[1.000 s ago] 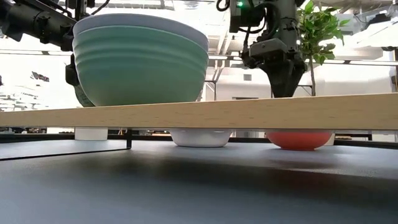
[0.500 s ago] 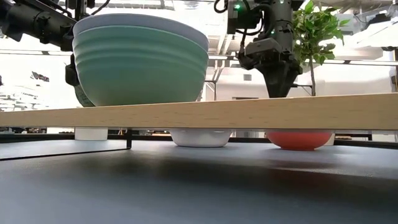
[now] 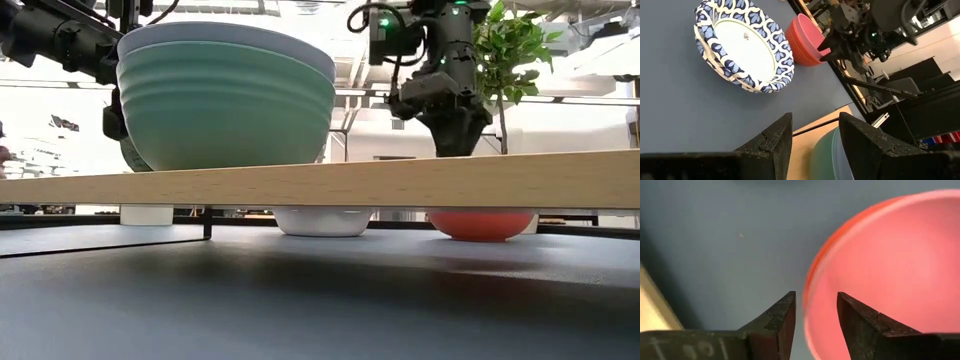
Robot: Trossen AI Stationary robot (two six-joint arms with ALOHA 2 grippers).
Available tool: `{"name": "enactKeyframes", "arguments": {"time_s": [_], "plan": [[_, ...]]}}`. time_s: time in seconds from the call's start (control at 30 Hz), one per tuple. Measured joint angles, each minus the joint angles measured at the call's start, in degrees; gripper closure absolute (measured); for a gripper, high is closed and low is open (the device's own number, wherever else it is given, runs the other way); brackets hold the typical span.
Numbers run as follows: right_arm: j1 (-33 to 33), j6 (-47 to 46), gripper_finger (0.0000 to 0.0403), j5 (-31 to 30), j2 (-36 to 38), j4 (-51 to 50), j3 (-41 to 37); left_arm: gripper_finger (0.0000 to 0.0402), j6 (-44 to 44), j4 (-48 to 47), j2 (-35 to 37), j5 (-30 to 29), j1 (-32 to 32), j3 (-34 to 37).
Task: Place and stack bowls onto a shelf
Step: Stack the pink bowl on top of the blue bowl on the shelf
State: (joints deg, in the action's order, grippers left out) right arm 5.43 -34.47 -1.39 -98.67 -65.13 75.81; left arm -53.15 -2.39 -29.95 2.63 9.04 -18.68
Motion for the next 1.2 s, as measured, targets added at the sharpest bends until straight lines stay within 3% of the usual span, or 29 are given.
{"name": "enactKeyframes", "arguments": {"time_s": [0.23,0.53,0.87,1.2], "plan": [[-0.02,-1.06,0.0255,0.31,0.0,-0.38,-1.29,0.0255,0.0,0.02,0.0,-0.05,0.0,0.0],[0.49,-1.02,0.0375,1.68,0.0,-0.3,-1.29,0.0255,0.0,0.04,0.0,-0.46,0.0,0.0],[0.72,-1.38,0.0375,1.53,1.06,-1.59,-0.86,0.0255,-0.02,0.09,0.0,-0.46,0.0,0.0],[0.61,-1.52,0.0375,0.81,3.64,-5.73,7.15,0.0255,-0.02,0.12,-0.02,-0.46,0.0,0.0]]}}
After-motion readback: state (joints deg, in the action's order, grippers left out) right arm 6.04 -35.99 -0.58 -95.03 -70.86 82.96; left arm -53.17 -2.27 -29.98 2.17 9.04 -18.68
